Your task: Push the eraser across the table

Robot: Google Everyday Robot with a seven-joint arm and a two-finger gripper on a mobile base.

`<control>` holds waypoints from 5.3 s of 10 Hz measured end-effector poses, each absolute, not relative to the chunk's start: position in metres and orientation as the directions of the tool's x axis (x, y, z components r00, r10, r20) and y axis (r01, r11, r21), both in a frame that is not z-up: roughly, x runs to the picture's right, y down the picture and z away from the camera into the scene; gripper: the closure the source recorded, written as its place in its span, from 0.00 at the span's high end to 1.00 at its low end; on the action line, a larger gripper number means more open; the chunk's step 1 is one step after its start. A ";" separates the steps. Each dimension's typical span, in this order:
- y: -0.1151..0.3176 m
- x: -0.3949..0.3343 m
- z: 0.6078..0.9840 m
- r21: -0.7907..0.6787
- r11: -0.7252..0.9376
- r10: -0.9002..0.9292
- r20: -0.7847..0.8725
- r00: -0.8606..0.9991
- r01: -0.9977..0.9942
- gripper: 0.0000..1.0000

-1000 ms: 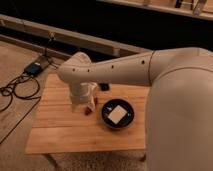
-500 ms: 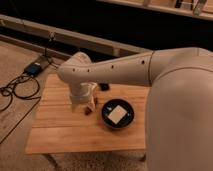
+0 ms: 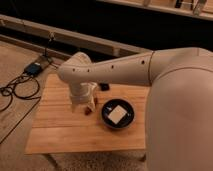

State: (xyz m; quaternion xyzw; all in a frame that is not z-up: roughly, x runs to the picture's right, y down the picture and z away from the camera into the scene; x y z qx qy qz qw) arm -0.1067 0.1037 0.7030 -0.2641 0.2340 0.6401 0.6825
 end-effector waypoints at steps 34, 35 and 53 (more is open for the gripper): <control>-0.095 0.016 0.996 0.005 0.162 0.943 -0.295 0.153 -0.987 0.65; -0.097 0.019 0.999 0.007 0.151 0.946 -0.290 0.142 -0.989 0.65; -0.117 0.017 1.053 -0.050 0.184 0.957 -0.219 0.190 -0.982 0.65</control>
